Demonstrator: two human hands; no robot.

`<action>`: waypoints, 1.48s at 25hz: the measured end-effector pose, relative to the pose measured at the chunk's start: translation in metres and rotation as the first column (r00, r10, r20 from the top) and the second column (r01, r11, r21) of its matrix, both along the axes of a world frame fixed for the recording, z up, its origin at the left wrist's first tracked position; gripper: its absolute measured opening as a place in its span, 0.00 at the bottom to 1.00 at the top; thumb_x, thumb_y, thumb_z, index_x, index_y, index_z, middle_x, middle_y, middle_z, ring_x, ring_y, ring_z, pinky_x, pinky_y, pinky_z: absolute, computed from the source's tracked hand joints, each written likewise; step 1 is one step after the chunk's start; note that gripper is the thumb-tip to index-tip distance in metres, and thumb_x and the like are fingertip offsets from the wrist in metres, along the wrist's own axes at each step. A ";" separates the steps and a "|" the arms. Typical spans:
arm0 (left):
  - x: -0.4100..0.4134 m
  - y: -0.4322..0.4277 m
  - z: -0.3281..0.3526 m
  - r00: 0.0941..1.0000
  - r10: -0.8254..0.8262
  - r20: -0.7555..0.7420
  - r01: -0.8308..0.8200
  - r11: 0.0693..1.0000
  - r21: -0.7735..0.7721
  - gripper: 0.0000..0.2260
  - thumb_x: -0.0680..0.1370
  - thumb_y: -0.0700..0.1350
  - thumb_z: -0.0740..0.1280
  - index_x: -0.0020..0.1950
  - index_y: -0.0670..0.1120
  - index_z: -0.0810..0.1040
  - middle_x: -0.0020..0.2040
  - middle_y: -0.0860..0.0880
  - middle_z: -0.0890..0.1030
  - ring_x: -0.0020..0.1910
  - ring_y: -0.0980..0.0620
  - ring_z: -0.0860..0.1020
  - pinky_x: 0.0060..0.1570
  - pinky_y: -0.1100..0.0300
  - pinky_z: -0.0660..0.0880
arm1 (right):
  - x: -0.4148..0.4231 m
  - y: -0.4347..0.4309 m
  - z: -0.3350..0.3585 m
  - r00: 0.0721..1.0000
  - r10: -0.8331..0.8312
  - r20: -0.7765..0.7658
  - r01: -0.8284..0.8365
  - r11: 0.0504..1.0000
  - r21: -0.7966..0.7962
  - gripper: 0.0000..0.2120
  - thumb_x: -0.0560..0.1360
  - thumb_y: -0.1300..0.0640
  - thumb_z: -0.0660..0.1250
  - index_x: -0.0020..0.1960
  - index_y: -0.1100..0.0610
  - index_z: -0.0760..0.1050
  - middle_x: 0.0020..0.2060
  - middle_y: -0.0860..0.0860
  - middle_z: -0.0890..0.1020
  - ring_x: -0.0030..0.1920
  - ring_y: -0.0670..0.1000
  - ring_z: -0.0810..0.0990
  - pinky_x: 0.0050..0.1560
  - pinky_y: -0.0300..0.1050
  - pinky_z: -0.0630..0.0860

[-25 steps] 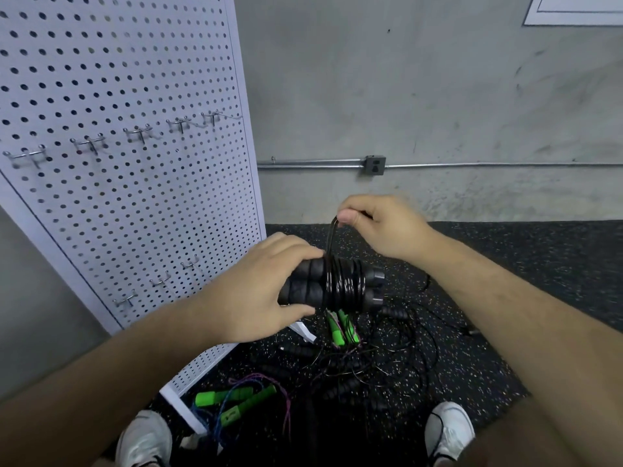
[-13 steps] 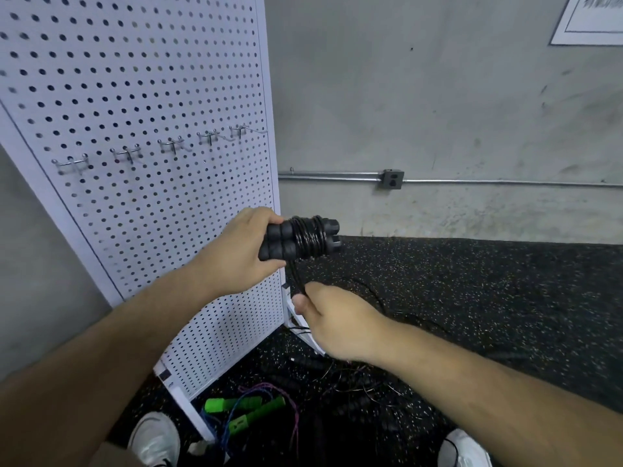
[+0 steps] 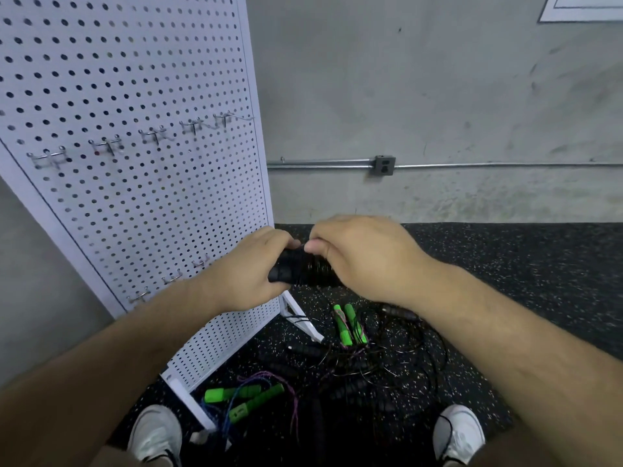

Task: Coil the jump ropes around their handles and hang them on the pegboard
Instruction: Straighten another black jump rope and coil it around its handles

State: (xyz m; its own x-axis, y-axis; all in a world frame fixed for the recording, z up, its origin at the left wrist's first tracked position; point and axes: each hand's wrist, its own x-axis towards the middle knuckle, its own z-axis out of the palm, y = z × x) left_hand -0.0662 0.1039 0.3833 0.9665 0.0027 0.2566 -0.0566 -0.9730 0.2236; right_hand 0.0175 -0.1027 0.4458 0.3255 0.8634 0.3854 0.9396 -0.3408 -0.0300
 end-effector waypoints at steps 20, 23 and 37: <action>-0.007 -0.027 0.025 0.941 0.287 0.180 -0.208 0.909 -0.362 0.27 0.74 0.55 0.75 0.66 0.51 0.66 0.61 0.52 0.74 0.61 0.54 0.73 0.64 0.51 0.73 | 0.004 0.044 -0.058 0.720 0.040 -0.693 0.104 0.981 0.165 0.12 0.83 0.56 0.57 0.40 0.53 0.69 0.33 0.49 0.77 0.28 0.41 0.74 0.29 0.39 0.69; -0.005 -0.029 0.024 0.926 0.328 0.188 -0.229 0.882 -0.412 0.27 0.75 0.55 0.74 0.67 0.49 0.66 0.61 0.51 0.74 0.61 0.54 0.74 0.64 0.55 0.72 | 0.001 0.045 -0.057 0.804 0.019 -0.594 0.156 0.958 0.241 0.10 0.82 0.54 0.60 0.44 0.57 0.72 0.36 0.50 0.79 0.34 0.48 0.77 0.31 0.42 0.66; -0.022 -0.051 0.054 0.956 0.232 0.178 0.008 0.586 -0.810 0.20 0.86 0.46 0.58 0.72 0.66 0.56 0.51 0.48 0.81 0.43 0.64 0.82 0.41 0.74 0.74 | -0.010 0.029 -0.035 0.980 0.154 -0.129 -0.064 0.851 0.522 0.19 0.76 0.55 0.70 0.66 0.55 0.76 0.43 0.46 0.82 0.44 0.45 0.77 0.46 0.39 0.74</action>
State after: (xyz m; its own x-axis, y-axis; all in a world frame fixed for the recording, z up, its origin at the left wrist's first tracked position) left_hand -0.0885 0.0533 0.4377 0.8491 0.4254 0.3133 -0.1276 -0.4103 0.9030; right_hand 0.0074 -0.0736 0.4104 0.3365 0.5905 0.7335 0.9368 -0.1305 -0.3247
